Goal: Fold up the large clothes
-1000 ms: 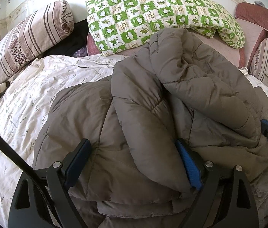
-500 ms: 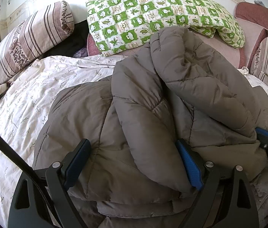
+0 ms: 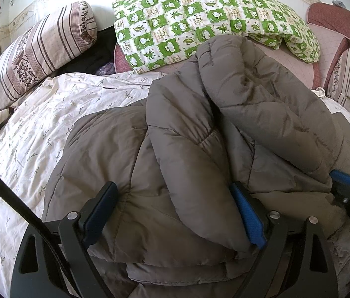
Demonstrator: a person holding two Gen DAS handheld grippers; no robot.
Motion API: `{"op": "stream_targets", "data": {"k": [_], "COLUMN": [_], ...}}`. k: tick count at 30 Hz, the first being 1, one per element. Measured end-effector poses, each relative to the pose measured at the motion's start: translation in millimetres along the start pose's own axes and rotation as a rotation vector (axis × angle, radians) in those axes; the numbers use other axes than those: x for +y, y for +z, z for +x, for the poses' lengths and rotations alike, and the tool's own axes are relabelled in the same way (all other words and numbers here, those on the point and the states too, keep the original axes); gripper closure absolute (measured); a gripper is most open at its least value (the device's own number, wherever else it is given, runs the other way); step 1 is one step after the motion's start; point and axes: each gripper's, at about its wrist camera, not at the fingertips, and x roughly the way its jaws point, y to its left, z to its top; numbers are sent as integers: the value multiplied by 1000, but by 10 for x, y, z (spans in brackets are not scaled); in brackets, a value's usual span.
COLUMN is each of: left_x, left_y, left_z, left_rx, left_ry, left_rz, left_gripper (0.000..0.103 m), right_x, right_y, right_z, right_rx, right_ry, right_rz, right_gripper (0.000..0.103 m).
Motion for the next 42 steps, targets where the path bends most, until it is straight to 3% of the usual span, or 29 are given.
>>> {"op": "stream_targets", "data": {"k": [16,29,35,42], "left_x": [7,25,286,537], "left_y": [-3,-60,-167,-495], "left_z": [-70,-615,-917,-1407], "left_rx": [-5,-38,-24,-55], "left_ry": [4,27,-4,38], "left_rz": [-7,38,-46,-55], "left_gripper": [11,11,11,11], "right_x": [81,207,169,23], "right_y": [-26,-98,-295,-817], "right_z": [-71,-641,-952,-1364], "right_rx": [7,-43,-47,-30], "right_ry": [-48,-58,-65,-82], "right_rz": [-28,-54,-26,54], "right_gripper": [80,66,65,63]}}
